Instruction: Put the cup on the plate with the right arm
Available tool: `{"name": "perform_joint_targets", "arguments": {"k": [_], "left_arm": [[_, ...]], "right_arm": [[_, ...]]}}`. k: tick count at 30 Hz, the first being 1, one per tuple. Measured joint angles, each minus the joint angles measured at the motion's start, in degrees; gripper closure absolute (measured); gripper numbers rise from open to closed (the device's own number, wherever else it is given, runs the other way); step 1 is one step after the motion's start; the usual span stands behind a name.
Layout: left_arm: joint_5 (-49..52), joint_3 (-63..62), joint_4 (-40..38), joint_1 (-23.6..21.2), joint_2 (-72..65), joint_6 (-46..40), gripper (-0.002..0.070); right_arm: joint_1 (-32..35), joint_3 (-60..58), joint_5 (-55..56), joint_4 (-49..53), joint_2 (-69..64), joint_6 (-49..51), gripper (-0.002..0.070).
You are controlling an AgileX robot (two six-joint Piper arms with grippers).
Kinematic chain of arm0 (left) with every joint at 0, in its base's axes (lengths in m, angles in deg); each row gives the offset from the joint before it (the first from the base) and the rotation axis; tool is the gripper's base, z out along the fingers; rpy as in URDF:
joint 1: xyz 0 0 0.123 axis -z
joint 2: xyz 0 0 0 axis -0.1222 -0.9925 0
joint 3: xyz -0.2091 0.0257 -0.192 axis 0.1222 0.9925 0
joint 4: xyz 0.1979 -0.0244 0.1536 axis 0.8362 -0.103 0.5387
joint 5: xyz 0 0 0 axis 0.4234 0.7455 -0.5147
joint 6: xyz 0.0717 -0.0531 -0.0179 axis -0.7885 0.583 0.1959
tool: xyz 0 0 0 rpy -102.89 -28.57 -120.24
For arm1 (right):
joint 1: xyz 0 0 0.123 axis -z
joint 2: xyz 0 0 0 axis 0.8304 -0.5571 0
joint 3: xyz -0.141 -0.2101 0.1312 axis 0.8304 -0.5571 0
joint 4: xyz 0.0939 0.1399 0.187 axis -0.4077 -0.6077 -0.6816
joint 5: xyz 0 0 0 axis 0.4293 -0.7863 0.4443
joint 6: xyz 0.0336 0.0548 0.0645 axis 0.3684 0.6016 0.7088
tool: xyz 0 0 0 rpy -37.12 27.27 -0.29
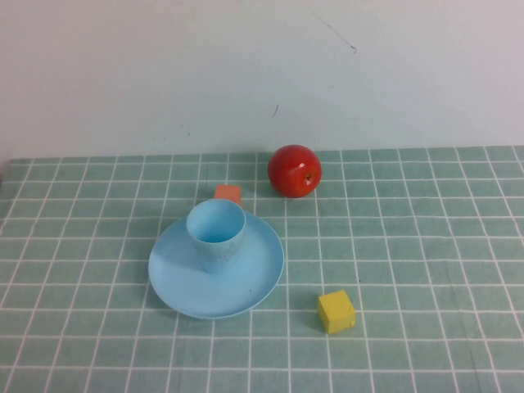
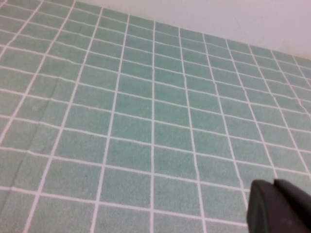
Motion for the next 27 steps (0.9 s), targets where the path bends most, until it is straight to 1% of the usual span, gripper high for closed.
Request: {"name": "perform_joint_targets", "arguments": {"k": [4, 13, 27], "left_arm": [[0.0, 0.0, 0.0, 0.0, 0.0, 0.0, 0.0678], [0.0, 0.0, 0.0, 0.0, 0.0, 0.0, 0.0678], [0.0, 0.0, 0.0, 0.0, 0.0, 0.0, 0.0678]], "right_arm": [[-0.1, 0.0, 0.2, -0.4, 0.0, -0.4, 0.0679], [-2.2, 0.0, 0.4, -5.6, 0.0, -0.6, 0.0679], [-2.2, 0.0, 0.4, -6.1, 0.0, -0.6, 0.0679]]}}
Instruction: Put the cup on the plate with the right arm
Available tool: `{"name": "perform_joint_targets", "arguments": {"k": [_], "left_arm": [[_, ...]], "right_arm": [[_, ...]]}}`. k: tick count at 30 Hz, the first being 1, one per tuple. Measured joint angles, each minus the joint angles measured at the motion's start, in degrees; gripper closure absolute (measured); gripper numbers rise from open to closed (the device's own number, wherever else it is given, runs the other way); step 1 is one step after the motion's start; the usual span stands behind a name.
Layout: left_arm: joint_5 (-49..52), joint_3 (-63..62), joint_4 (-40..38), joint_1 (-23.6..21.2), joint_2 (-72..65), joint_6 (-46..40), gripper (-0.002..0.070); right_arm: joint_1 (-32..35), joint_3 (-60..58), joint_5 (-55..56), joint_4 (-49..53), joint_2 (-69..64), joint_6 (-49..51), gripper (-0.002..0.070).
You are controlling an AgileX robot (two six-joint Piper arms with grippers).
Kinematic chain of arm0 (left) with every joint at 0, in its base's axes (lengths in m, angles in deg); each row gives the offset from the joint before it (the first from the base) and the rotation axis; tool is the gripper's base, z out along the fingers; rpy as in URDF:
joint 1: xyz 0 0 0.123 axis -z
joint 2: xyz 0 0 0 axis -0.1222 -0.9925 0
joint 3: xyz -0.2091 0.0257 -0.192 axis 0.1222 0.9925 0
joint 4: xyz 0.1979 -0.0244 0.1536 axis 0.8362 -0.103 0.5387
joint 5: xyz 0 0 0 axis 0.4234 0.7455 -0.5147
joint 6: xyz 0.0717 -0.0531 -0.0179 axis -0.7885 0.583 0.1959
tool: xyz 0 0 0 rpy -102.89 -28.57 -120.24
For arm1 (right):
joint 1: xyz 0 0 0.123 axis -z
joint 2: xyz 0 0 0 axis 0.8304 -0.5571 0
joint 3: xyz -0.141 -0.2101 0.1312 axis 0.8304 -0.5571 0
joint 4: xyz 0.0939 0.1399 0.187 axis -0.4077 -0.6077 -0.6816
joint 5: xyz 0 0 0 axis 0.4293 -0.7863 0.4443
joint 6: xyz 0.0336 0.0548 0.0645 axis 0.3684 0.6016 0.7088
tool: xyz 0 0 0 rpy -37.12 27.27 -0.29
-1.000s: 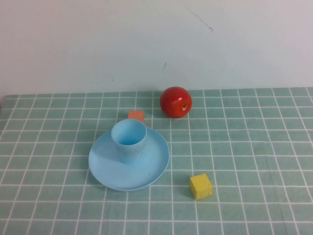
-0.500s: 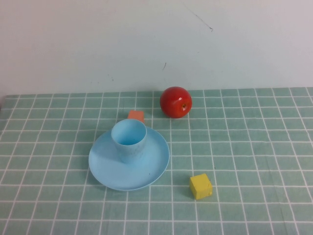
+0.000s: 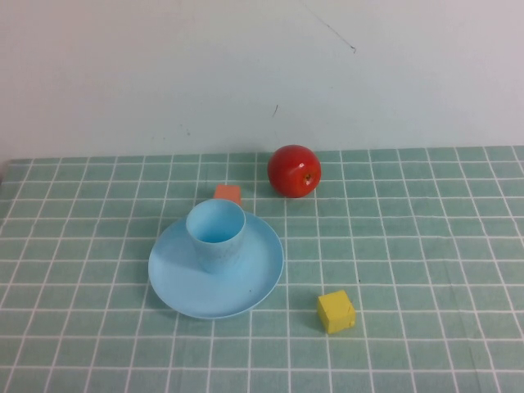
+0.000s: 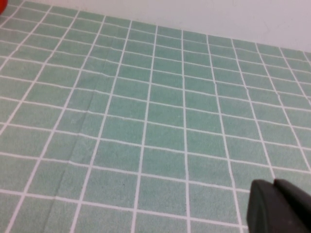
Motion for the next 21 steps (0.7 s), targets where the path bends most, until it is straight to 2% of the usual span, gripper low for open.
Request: {"name": "perform_joint_targets", "arguments": {"k": [21], "left_arm": [[0.0, 0.0, 0.0, 0.0, 0.0, 0.0, 0.0678]], "right_arm": [[0.3, 0.0, 0.0, -0.9, 0.0, 7.2, 0.0679]]}}
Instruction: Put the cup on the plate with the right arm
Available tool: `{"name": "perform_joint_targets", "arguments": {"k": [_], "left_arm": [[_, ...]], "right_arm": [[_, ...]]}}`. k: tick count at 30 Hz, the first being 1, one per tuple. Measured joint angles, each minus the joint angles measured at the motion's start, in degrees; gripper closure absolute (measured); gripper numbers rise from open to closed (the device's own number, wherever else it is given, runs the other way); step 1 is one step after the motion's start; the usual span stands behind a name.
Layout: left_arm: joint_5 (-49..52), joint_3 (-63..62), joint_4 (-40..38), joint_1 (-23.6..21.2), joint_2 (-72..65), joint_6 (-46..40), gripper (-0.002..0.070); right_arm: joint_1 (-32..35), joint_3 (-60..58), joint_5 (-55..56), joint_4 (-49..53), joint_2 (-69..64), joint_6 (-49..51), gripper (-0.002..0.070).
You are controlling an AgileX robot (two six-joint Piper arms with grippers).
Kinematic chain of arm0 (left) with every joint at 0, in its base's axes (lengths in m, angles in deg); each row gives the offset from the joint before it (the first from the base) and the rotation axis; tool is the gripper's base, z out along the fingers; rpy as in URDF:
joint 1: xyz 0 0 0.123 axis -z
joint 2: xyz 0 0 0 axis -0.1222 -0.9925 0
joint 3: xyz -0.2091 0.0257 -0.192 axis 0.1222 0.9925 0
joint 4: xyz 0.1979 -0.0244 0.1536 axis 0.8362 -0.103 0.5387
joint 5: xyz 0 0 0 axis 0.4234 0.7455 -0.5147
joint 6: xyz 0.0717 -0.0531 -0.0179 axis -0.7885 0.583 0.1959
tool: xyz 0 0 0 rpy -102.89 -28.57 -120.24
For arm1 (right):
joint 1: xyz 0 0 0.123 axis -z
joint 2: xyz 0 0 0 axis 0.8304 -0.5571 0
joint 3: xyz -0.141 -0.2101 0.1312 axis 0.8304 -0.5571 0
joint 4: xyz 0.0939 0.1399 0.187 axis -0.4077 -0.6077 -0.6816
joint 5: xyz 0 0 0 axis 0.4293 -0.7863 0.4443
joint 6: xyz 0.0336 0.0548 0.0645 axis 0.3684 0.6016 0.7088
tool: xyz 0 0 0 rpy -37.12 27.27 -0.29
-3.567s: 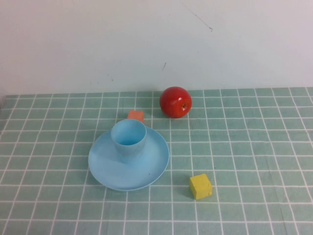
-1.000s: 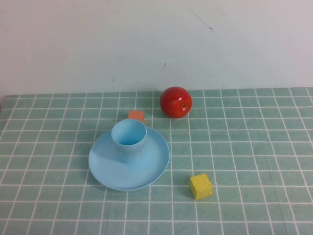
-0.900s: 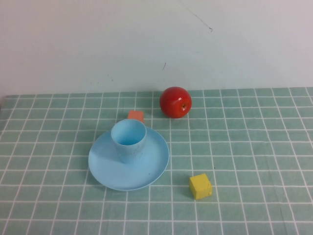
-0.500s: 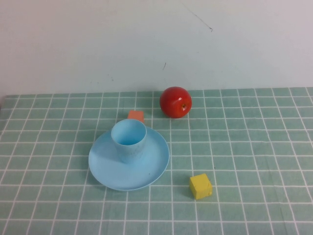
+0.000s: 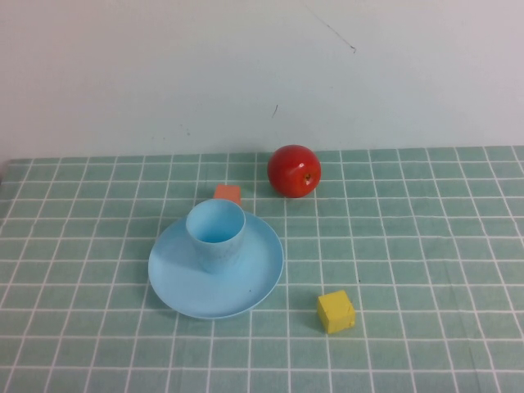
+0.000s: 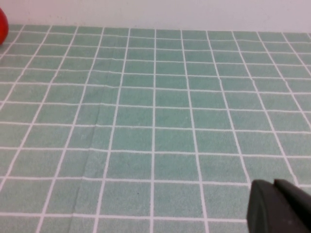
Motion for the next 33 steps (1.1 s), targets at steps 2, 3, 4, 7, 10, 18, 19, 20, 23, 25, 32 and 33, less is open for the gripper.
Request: {"name": "perform_joint_targets", "arguments": {"k": [2, 3, 4, 7, 10, 18, 19, 20, 23, 25, 32, 33], "left_arm": [[0.0, 0.0, 0.0, 0.0, 0.0, 0.0, 0.0678], [0.0, 0.0, 0.0, 0.0, 0.0, 0.0, 0.0678], [0.0, 0.0, 0.0, 0.0, 0.0, 0.0, 0.0678], [0.0, 0.0, 0.0, 0.0, 0.0, 0.0, 0.0678], [0.0, 0.0, 0.0, 0.0, 0.0, 0.0, 0.0678], [0.0, 0.0, 0.0, 0.0, 0.0, 0.0, 0.0678], [0.0, 0.0, 0.0, 0.0, 0.0, 0.0, 0.0678], [0.0, 0.0, 0.0, 0.0, 0.0, 0.0, 0.0678], [0.0, 0.0, 0.0, 0.0, 0.0, 0.0, 0.0678], [0.0, 0.0, 0.0, 0.0, 0.0, 0.0, 0.0678], [0.0, 0.0, 0.0, 0.0, 0.0, 0.0, 0.0678], [0.0, 0.0, 0.0, 0.0, 0.0, 0.0, 0.0678]], "right_arm": [[0.8, 0.0, 0.0, 0.0, 0.0, 0.1, 0.0679], [1.3, 0.0, 0.0, 0.0, 0.0, 0.1, 0.0679], [1.7, 0.0, 0.0, 0.0, 0.0, 0.1, 0.0679], [2.1, 0.0, 0.0, 0.0, 0.0, 0.0, 0.0679], [2.2, 0.0, 0.0, 0.0, 0.0, 0.0, 0.0679], [2.2, 0.0, 0.1, 0.0, 0.0, -0.1, 0.0679], [2.2, 0.0, 0.1, 0.0, 0.0, -0.1, 0.0679], [2.2, 0.0, 0.1, 0.0, 0.0, -0.1, 0.0679], [2.2, 0.0, 0.1, 0.0, 0.0, -0.1, 0.0679], [2.2, 0.0, 0.1, 0.0, 0.0, -0.1, 0.0679], [2.2, -0.1, 0.5, 0.0, 0.0, -0.1, 0.0679], [2.2, -0.1, 0.5, 0.0, 0.0, -0.1, 0.0679]]}}
